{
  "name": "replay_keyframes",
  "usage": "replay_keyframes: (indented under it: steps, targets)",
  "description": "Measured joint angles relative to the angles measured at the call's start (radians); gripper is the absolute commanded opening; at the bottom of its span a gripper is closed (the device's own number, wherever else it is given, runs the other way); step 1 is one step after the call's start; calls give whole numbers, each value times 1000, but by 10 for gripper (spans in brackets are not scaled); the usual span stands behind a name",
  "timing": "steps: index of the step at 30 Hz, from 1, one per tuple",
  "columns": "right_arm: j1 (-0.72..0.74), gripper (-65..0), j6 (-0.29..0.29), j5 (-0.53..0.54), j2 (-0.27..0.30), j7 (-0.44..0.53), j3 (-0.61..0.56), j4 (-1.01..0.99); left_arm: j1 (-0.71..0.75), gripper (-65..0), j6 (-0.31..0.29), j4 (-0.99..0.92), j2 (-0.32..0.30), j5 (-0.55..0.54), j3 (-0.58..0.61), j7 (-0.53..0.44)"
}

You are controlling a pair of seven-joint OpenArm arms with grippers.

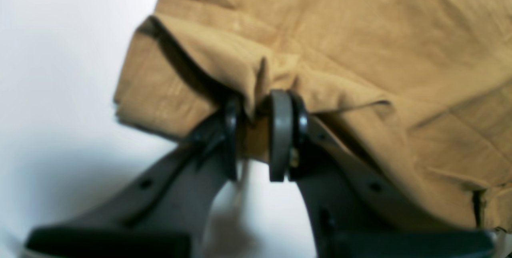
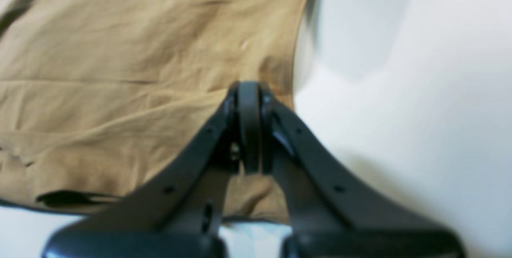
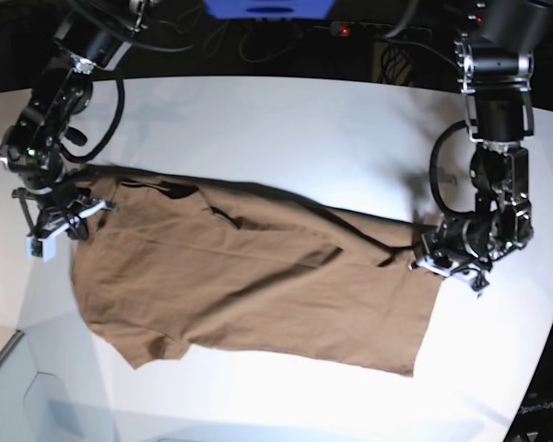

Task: Layout the t-shirt on the table in an organized manner, then fold the t-shirt properly
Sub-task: 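Release the corners and regrasp the shirt edge with both grippers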

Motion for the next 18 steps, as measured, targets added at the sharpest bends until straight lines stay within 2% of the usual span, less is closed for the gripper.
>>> replay_keyframes:
  steps: [6, 13, 18]
  targets:
    - [-2, -650, 0, 0, 3, 0, 2, 0, -30, -538, 0, 0, -2, -1, -1, 1]
    - [-30, -650, 0, 2, 3, 0, 1, 0, -57, -538, 0, -5, -2, 0, -56, -4]
    - [-42, -650, 0, 3, 2, 0, 1, 0, -72, -537, 0, -14, 7, -2, -50, -65]
